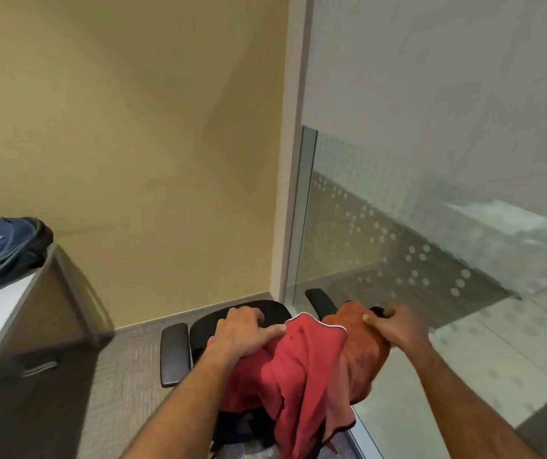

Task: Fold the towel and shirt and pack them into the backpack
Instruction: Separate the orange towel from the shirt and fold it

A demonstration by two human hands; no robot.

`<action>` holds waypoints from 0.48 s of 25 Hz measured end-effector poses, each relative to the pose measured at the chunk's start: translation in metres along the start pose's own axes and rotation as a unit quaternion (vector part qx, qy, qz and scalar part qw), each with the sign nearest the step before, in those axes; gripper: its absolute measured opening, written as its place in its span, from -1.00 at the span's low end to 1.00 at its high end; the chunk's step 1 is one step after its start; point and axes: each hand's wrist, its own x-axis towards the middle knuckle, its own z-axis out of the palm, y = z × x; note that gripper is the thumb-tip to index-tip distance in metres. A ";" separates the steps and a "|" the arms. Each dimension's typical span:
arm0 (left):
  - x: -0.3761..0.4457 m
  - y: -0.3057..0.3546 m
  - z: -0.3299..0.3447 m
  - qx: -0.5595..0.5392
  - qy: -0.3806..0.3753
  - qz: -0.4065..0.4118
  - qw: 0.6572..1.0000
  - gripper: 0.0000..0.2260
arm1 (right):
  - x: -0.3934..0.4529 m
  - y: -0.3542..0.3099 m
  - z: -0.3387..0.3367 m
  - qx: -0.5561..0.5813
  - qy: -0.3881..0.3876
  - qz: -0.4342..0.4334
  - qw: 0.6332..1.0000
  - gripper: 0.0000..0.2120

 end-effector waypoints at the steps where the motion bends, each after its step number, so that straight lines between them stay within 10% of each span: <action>1: 0.002 0.001 0.003 -0.005 -0.015 -0.015 1.000 -0.40 | -0.001 0.000 -0.002 0.021 -0.014 0.003 1.000 -0.61; 12: 0.002 0.017 0.002 -0.060 0.040 0.020 0.997 -0.82 | -0.003 -0.021 -0.001 -0.036 -0.023 -0.033 0.999 -0.69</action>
